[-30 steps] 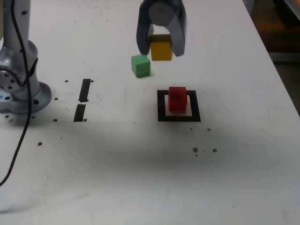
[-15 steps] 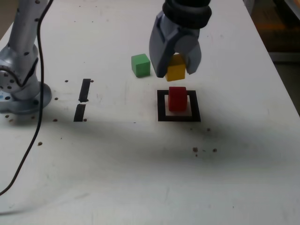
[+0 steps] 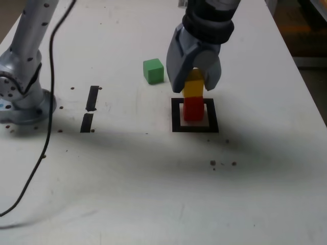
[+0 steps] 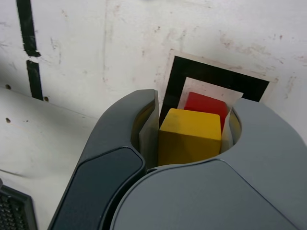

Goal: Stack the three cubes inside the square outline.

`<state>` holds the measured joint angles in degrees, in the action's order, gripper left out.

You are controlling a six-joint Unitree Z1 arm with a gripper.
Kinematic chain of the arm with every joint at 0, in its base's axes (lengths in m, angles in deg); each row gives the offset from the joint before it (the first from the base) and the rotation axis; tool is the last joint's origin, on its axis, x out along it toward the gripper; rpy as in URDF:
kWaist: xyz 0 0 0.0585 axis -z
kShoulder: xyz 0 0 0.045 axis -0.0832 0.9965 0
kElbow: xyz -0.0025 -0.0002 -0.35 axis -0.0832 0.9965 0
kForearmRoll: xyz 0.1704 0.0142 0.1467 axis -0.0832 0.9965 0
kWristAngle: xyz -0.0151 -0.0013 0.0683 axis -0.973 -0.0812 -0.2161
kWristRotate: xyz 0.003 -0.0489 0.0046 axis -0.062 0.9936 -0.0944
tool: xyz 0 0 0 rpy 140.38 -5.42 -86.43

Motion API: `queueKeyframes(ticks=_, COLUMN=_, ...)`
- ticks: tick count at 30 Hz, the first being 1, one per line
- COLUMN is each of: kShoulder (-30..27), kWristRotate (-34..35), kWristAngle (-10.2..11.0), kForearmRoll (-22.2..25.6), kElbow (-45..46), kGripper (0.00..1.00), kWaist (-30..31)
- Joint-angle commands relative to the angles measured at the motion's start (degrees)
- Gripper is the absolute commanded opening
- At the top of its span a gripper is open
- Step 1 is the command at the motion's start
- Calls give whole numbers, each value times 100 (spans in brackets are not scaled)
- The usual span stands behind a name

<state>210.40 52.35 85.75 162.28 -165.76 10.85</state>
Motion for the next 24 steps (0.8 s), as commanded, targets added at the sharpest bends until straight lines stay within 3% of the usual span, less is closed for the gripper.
queueKeyframes(ticks=1, kShoulder=21, kWristRotate=-1, kWristAngle=-2, kForearmRoll=-28, kElbow=3, kGripper=18, kWaist=42)
queueKeyframes(ticks=16, kShoulder=148, kWristRotate=-1, kWristAngle=-46, kForearmRoll=-191, kElbow=81, kGripper=22, kWaist=104)
queueKeyframes(ticks=24, kShoulder=174, kWristRotate=-1, kWristAngle=-111, kForearmRoll=-245, kElbow=124, kGripper=42, kWaist=104)
